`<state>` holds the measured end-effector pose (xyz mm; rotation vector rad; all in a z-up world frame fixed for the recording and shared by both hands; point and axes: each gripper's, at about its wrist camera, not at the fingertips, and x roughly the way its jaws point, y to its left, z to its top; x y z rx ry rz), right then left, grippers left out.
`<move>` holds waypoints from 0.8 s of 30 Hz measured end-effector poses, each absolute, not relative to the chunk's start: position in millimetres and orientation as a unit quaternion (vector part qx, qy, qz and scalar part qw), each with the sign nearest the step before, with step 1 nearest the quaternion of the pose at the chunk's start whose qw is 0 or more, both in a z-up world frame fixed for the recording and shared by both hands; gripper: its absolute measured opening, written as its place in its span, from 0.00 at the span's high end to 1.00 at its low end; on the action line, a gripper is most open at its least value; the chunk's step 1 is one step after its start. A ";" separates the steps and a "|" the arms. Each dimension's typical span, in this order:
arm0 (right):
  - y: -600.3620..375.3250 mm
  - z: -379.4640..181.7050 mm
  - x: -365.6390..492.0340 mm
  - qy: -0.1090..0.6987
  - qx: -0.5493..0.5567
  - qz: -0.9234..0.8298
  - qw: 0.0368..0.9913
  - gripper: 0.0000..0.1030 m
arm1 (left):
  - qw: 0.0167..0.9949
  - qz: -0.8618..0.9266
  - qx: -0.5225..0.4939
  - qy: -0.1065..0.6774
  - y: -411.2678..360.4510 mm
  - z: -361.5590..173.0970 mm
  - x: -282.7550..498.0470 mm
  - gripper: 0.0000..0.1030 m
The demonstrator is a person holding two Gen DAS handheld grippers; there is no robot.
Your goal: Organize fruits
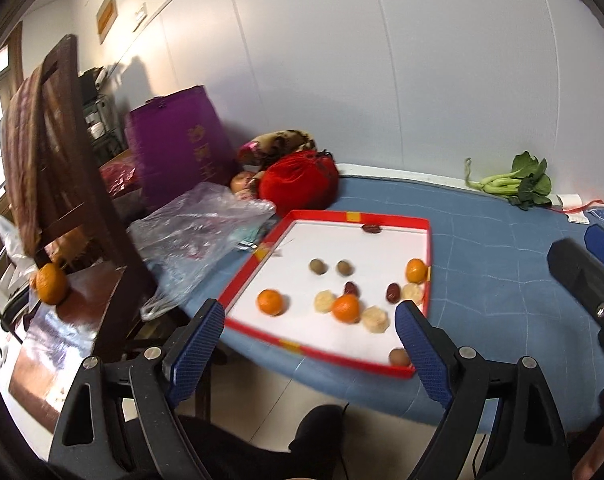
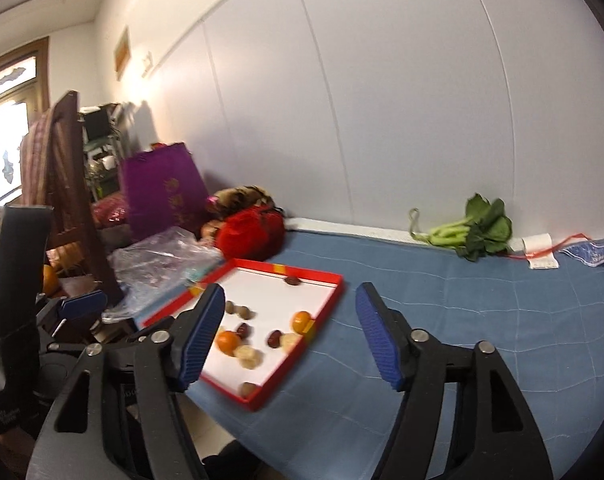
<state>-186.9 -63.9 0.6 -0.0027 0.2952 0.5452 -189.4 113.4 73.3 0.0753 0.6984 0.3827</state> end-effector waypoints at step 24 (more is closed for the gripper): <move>-13.8 -39.3 -220.3 0.177 -0.082 0.297 0.935 0.33 | 0.903 0.208 0.028 0.374 139.6 47.9 -237.8 0.14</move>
